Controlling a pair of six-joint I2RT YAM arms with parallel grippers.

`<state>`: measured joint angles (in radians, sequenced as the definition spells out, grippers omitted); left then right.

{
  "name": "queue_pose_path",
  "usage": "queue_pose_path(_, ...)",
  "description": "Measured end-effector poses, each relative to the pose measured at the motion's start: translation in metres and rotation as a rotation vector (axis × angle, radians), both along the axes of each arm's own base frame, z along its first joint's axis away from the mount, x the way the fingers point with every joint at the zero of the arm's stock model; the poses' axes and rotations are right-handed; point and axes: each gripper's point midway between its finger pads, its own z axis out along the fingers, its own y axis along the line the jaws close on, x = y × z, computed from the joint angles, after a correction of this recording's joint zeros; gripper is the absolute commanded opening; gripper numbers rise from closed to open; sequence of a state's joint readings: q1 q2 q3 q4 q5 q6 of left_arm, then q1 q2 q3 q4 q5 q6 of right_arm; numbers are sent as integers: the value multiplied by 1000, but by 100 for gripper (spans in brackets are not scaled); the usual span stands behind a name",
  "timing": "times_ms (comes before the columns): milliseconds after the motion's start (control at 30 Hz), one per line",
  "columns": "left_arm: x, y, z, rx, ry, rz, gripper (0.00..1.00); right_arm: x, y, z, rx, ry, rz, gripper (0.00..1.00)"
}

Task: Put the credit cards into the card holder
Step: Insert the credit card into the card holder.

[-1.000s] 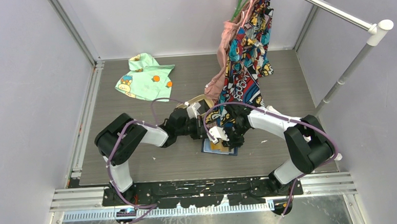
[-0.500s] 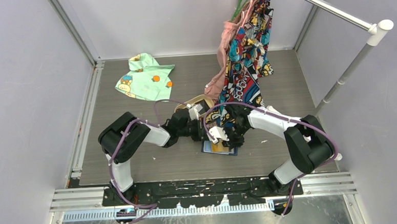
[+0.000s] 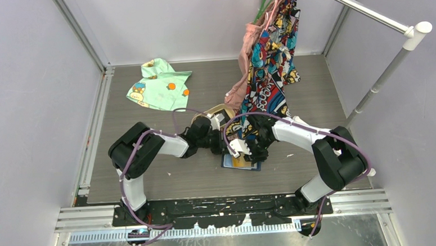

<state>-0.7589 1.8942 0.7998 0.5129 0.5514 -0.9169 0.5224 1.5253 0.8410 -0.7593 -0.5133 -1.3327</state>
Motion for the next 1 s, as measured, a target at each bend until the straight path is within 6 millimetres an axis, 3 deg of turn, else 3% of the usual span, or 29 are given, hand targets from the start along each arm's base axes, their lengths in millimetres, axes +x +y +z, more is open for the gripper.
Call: queue_pose_path(1000,2,-12,-6,42,117,-37,0,0,0,0,-1,2,-3,37)
